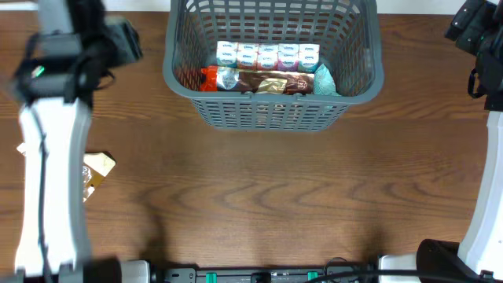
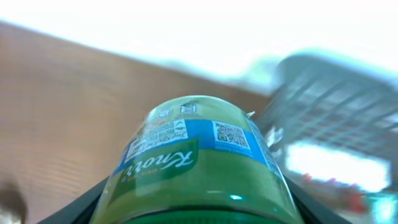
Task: Pack container
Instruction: 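Carry the Knorr jar with the left gripper and release it into the basket, then move the left gripper to the clear dried-mushroom bag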
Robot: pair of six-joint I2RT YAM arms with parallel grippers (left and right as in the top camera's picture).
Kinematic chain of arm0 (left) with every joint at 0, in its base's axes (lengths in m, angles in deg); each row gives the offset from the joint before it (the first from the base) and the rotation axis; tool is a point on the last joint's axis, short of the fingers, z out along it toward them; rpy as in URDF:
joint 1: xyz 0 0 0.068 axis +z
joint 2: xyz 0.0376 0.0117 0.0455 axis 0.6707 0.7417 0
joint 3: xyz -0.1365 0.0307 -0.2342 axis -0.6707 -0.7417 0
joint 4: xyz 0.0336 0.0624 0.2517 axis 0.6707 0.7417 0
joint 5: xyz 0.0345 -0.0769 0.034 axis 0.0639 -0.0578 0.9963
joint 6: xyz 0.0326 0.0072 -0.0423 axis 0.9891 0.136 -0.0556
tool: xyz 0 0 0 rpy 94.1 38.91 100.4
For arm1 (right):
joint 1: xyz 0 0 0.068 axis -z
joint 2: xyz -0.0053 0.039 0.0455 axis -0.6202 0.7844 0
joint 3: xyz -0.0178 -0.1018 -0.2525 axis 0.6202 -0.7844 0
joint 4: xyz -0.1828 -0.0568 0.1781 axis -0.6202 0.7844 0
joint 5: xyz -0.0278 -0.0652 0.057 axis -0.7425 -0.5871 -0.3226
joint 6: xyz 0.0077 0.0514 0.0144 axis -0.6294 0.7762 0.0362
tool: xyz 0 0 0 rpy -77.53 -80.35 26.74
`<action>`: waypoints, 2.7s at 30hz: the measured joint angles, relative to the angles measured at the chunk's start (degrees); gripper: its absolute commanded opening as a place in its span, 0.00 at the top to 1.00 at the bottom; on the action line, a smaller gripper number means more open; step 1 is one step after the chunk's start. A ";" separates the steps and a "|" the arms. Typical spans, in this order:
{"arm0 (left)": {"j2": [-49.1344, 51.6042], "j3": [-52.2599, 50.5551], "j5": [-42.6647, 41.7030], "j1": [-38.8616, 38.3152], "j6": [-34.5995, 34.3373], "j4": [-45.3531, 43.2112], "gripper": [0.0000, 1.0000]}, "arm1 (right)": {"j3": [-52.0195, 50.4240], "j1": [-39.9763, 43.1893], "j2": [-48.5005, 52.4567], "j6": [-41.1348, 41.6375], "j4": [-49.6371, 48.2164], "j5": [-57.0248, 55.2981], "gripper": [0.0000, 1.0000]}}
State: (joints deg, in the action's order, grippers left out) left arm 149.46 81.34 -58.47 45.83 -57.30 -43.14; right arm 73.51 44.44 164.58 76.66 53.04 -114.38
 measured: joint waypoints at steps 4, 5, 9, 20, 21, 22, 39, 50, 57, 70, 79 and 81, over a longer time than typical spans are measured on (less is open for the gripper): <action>-7.98 1.33 -1.25 -0.48 0.28 -7.13 0.94 | 0.00 0.00 0.00 0.00 0.02 0.00 0.01; -9.27 1.42 -2.23 -0.68 0.55 -8.79 0.94 | 0.00 0.00 0.00 0.00 0.00 0.00 0.01; -12.41 1.73 -9.16 -3.13 1.40 -15.61 0.94 | 0.00 0.00 0.00 0.00 0.02 0.00 0.01; -1.84 1.75 -18.12 -15.76 7.19 -23.23 0.94 | 0.00 0.00 0.00 0.00 0.02 0.00 0.01; 0.00 1.75 -18.27 -17.00 7.48 -23.71 0.94 | 0.00 0.00 0.00 0.02 0.02 0.00 0.01; 1.70 1.75 -18.40 -17.99 7.63 -24.22 0.94 | 0.00 0.00 0.00 0.00 0.02 0.00 0.01; 24.30 1.44 -18.45 -24.35 8.57 -27.69 0.40 | 0.00 0.00 0.00 0.00 0.00 0.00 0.01; 24.26 1.29 -18.71 -24.35 7.06 -26.95 0.01 | 0.00 0.00 0.00 0.00 0.02 0.00 0.01; 20.17 1.29 -16.79 -24.26 6.84 -25.99 0.01 | 0.00 0.00 0.00 0.00 0.02 0.00 0.01; -10.93 11.17 23.76 -11.89 -2.01 13.60 0.01 | 0.00 0.00 0.00 0.00 0.02 0.00 0.01; -13.09 9.64 31.69 5.99 -14.49 41.09 0.02 | 0.00 0.00 0.00 0.00 0.02 0.00 0.01; -11.17 7.26 30.69 8.26 -15.98 42.16 0.02 | 0.00 0.00 0.00 0.02 0.02 0.00 0.01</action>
State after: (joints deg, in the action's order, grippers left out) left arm 138.30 88.60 -27.78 54.09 -73.28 -0.97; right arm 73.51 44.44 164.58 76.68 53.06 -114.38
